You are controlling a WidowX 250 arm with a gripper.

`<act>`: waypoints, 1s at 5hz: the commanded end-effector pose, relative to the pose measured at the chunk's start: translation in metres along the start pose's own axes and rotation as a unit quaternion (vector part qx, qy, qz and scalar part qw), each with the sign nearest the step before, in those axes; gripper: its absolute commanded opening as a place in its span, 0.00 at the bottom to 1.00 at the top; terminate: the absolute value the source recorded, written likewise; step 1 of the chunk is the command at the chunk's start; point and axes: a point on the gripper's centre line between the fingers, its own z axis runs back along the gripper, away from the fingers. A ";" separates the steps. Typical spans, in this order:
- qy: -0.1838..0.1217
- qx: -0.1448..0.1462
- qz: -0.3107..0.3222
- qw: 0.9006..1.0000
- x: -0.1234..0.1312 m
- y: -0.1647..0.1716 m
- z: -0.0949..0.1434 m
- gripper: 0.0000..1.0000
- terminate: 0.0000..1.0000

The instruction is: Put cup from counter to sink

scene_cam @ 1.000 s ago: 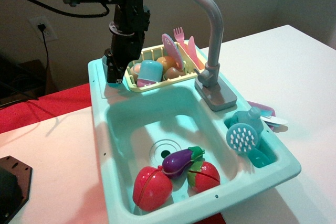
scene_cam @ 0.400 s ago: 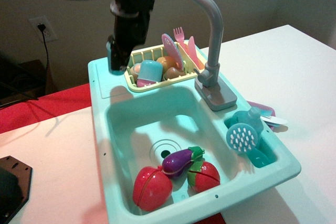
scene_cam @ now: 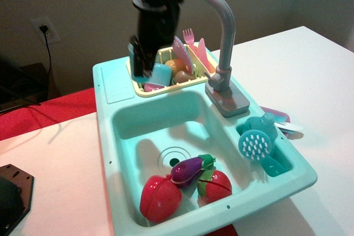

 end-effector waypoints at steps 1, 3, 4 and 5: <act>-0.024 -0.001 -0.042 0.999 0.021 -0.045 0.006 0.00 0.00; -0.013 0.005 -0.027 1.000 0.049 -0.035 -0.005 0.00 0.00; -0.009 0.020 -0.012 1.000 0.060 -0.022 -0.020 0.00 0.00; 0.002 0.023 -0.008 1.000 0.060 -0.018 -0.032 0.00 0.00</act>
